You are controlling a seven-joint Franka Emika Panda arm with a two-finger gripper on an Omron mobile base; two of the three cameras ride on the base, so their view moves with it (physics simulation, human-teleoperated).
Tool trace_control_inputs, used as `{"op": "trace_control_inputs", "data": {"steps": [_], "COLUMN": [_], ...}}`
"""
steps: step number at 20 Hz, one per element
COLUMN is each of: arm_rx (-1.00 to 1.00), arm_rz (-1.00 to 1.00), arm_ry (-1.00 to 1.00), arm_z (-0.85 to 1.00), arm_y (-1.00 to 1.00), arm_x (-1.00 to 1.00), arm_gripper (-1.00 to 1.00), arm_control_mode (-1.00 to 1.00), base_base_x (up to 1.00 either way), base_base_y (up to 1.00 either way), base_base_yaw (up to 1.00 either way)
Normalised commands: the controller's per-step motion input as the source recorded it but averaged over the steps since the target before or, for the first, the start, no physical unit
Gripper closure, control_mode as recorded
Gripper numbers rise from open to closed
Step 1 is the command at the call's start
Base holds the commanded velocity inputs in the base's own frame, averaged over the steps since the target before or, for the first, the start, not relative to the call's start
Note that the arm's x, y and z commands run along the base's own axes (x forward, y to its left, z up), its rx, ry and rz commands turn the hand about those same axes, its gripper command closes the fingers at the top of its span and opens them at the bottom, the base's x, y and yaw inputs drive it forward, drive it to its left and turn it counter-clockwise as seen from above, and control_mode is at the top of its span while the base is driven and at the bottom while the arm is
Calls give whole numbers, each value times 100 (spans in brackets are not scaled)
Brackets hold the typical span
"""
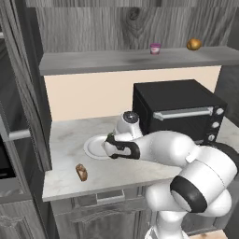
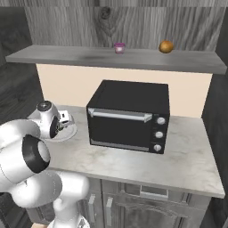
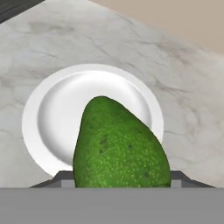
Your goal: Pick the avocado and bread from the counter and place them on the plate. Then pick the jam from the cabinet and place it next to the plate. Lastly close the cabinet door.
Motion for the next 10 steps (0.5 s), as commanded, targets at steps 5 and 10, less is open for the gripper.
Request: {"op": "trace_control_inputs", "data": {"steps": [5,10], "arm_rx": [-7,-5], "arm_rz": [0,0], "arm_ry": [3,0], "arm_z": [-15,-14], "arm_y": [35,17], "arm_x": [30,21], "arm_gripper": [100,100], "arm_control_mode": [-100,-100], "base_base_x": [0,0], "base_base_y": [0,0], "base_base_yaw": [0,0]}}
